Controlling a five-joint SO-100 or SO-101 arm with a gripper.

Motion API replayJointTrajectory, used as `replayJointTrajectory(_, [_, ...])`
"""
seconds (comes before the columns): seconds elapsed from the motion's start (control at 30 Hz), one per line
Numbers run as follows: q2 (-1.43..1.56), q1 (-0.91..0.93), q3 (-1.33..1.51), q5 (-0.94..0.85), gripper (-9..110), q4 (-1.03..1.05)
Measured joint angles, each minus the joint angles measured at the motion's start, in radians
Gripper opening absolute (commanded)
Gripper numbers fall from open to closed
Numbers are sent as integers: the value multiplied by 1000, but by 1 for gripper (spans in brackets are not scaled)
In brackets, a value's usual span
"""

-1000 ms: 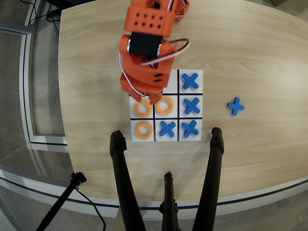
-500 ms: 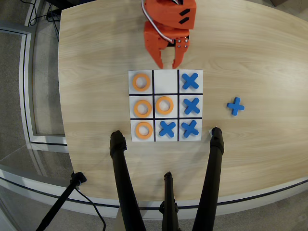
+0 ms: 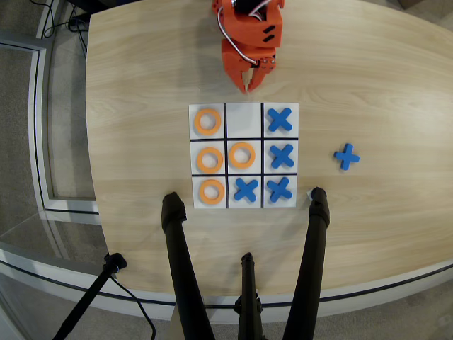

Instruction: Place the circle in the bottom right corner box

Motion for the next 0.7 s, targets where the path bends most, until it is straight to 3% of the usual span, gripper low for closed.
replayJointTrajectory(0.13, [0,46,0,0,0,3])
replayJointTrajectory(0.27, [0,229,0,0,0,17])
replayJointTrajectory(0.37, [11,511,0,0,0,17])
replayJointTrajectory(0.57, [18,1293,0,0,0,17])
replayJointTrajectory(0.7, [18,1577,0,0,0,17])
